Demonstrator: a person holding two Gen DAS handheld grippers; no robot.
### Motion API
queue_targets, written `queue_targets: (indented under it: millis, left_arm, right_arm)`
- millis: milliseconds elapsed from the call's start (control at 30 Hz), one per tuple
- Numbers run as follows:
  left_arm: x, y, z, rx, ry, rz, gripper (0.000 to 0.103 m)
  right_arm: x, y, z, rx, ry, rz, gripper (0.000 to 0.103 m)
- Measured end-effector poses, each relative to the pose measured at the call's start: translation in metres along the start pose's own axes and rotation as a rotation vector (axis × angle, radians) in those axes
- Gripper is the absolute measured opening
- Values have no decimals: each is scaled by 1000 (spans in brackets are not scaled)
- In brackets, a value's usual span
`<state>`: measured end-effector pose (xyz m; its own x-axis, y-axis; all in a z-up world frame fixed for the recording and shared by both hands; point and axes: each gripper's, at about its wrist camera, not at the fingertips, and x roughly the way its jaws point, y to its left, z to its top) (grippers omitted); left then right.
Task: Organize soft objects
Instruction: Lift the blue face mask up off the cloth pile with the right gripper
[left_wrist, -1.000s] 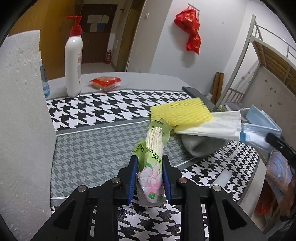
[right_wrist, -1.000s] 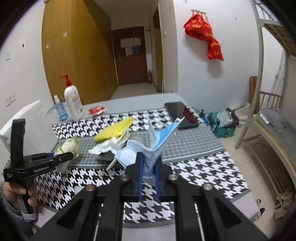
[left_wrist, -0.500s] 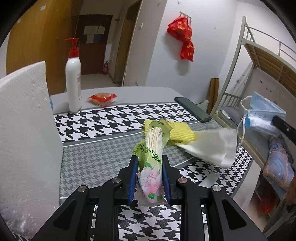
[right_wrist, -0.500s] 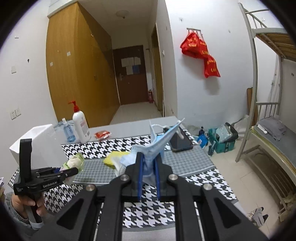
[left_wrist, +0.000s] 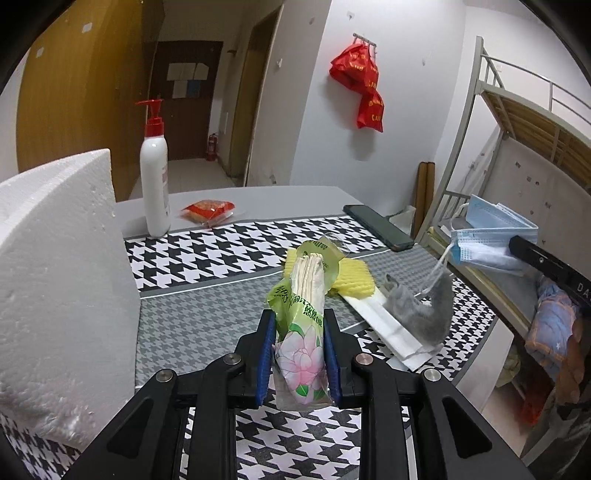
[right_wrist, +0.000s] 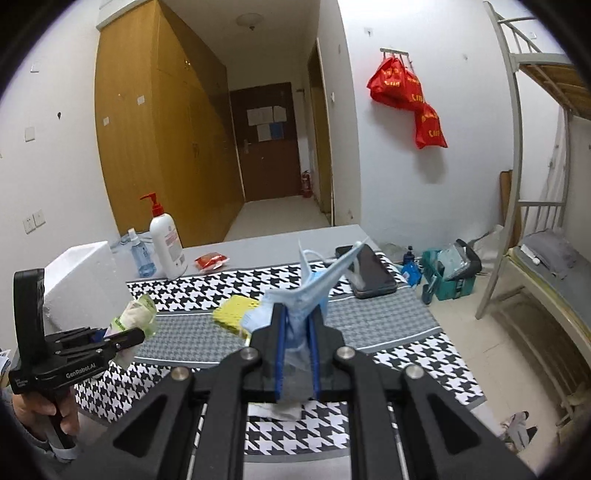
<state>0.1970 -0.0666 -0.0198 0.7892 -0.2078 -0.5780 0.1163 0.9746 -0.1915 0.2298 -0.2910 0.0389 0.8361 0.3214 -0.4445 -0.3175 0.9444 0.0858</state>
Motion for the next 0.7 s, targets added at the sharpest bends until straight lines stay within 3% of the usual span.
queue_targets:
  millis: [200,300,367,467,700]
  left_arm:
    - [-7,0,1,-4,-14,1,26]
    - [-12,1,1,-3,-23,3,26]
    - [-14,2,1,-8,-25,6,26]
    - [-17,1,1,-9,-30,1,26]
    - [-20,-20,-1,30,-20,-96,26]
  right_arm:
    - [-21,5,17,6,-78,23,15]
    - [-30,7,23,15,-106,100,15]
    - [-25,12,24,-12,-89,7,15]
    - [-29,14,27,7,-97,73,15]
    - [-39,32,32,-48,-142,81,15]
